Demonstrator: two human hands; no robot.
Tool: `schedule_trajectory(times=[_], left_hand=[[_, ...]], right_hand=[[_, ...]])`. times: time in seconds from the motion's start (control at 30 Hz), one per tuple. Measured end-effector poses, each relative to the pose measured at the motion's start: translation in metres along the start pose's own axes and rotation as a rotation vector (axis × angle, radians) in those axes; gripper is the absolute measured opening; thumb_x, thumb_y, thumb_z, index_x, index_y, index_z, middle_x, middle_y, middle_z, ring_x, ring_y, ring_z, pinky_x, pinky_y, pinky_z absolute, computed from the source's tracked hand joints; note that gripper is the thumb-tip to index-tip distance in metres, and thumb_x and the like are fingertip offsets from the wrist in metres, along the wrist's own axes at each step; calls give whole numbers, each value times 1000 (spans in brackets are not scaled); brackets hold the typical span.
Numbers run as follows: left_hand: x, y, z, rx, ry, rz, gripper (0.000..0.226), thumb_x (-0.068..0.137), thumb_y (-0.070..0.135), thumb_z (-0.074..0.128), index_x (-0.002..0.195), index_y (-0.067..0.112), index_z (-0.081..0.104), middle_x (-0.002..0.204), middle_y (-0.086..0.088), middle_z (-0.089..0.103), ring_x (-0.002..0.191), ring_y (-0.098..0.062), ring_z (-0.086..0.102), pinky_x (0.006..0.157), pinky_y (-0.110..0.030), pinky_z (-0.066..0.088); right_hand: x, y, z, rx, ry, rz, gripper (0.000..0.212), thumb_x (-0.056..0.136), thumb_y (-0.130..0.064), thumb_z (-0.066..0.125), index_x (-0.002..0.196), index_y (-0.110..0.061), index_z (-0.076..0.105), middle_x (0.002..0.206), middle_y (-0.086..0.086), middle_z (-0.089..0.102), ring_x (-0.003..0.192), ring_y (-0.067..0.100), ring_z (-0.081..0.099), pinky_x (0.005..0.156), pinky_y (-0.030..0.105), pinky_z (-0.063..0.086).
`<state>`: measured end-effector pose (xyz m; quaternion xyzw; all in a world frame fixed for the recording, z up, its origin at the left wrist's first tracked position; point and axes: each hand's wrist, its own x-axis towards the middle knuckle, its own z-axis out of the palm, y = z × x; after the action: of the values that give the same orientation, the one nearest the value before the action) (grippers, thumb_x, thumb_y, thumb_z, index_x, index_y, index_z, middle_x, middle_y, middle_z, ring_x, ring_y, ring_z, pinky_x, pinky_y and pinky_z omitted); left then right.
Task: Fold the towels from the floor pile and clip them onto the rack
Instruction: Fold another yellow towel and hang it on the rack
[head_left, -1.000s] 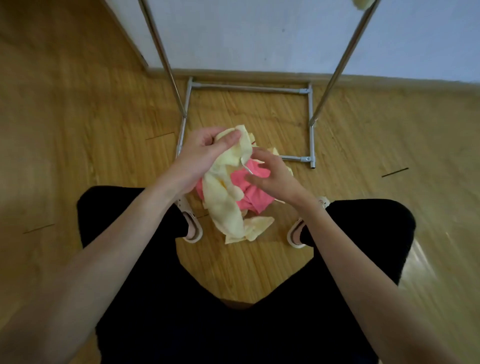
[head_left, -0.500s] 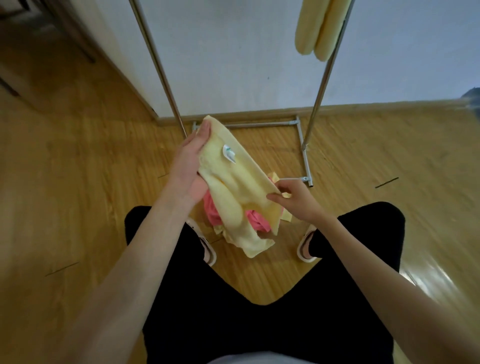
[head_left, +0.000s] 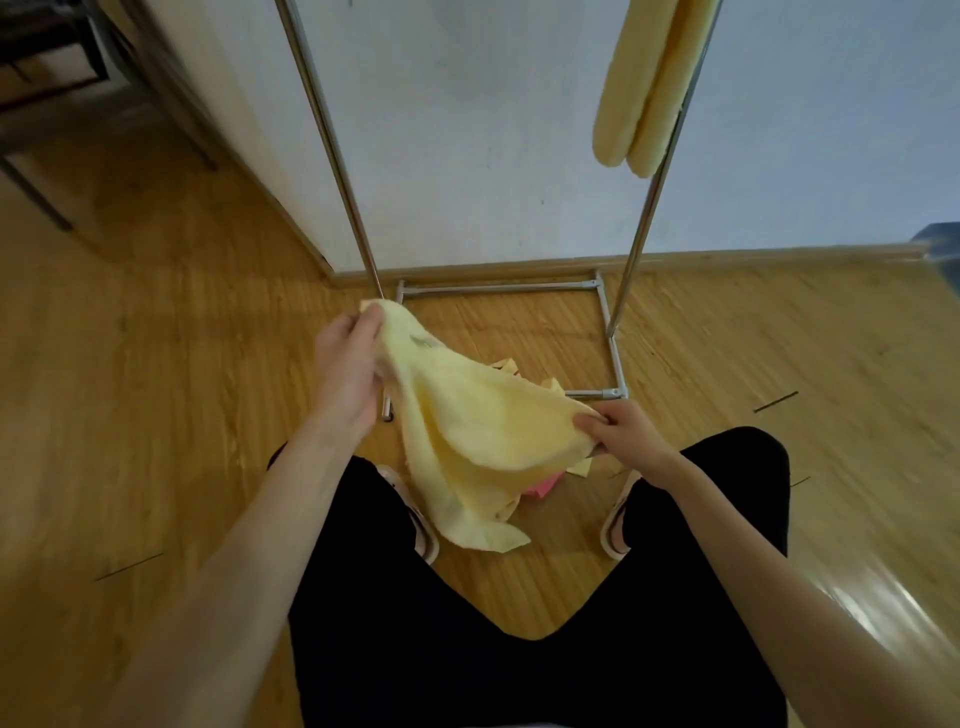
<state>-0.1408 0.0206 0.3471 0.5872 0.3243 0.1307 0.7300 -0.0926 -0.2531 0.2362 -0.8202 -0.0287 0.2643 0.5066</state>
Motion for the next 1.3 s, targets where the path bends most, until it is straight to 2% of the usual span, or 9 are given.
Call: schedule_trajectory(times=[0.13, 0.3, 0.53, 0.63, 0.77, 0.93, 1.1, 1.2, 1.3], left_hand=[[-6, -6, -7, 146, -151, 66, 19, 96, 12, 52, 113, 10, 60, 103, -11, 64, 85, -20, 66, 61, -27, 55], [-24, 3, -7, 315, -395, 85, 15, 96, 8, 50, 98, 6, 64, 94, -14, 70, 87, -29, 70, 75, -35, 60], [-43, 25, 11, 541, -749, 177, 18, 97, 9, 49, 111, 5, 60, 102, -7, 71, 94, -17, 70, 85, -26, 56], [-46, 30, 17, 687, -873, 256, 26, 97, 0, 43, 118, 8, 55, 111, -4, 68, 103, -9, 65, 92, -22, 51], [-48, 27, 23, 981, -850, 547, 31, 100, 3, 34, 124, 15, 49, 123, 1, 60, 110, -1, 58, 90, -10, 45], [-46, 21, 26, 1036, -877, 617, 27, 101, 8, 37, 123, 18, 49, 123, -1, 62, 114, -3, 58, 90, -16, 49], [-51, 21, 28, 962, -810, 827, 17, 95, -1, 49, 101, 5, 64, 68, 21, 62, 66, 9, 62, 57, -11, 46], [-47, 22, 27, 910, -729, 1040, 15, 90, 6, 59, 96, 9, 73, 84, 3, 66, 77, -5, 62, 68, -24, 51], [-42, 22, 26, 921, -592, 1142, 18, 87, 25, 61, 92, 14, 75, 94, -2, 46, 87, -16, 48, 73, -27, 45]], right_hand=[[-5, -31, -6, 52, 20, -53, 23, 95, -14, 55, 89, 6, 64, 78, 16, 60, 62, 11, 61, 55, 19, 53], [-8, -64, -8, 39, 144, -175, 31, 95, -14, 54, 88, 16, 57, 71, 13, 51, 63, 21, 53, 56, 27, 48], [-19, -106, -10, 81, 183, -359, 36, 92, -17, 57, 80, 17, 54, 63, 25, 47, 60, 26, 48, 58, 41, 46], [-27, -119, -13, 98, 128, -418, 32, 94, -10, 53, 78, 18, 51, 61, 16, 43, 58, 23, 42, 55, 35, 39], [-31, -122, -16, 99, -10, -433, 26, 95, -5, 47, 88, 20, 53, 67, 12, 43, 62, 23, 40, 58, 33, 37], [-37, -122, -18, 80, -108, -451, 27, 97, -7, 48, 86, 16, 56, 68, 13, 46, 64, 19, 44, 61, 26, 40], [-40, -120, -14, 150, -84, -455, 23, 96, -7, 52, 94, 13, 63, 72, 21, 55, 66, 20, 49, 65, 30, 43], [-42, -122, -12, 229, -82, -450, 18, 94, -9, 57, 95, 5, 68, 76, 18, 60, 69, 21, 53, 68, 32, 46], [-42, -124, -12, 283, -100, -439, 17, 93, -9, 57, 98, 0, 70, 76, 13, 62, 71, 19, 55, 71, 31, 48]])
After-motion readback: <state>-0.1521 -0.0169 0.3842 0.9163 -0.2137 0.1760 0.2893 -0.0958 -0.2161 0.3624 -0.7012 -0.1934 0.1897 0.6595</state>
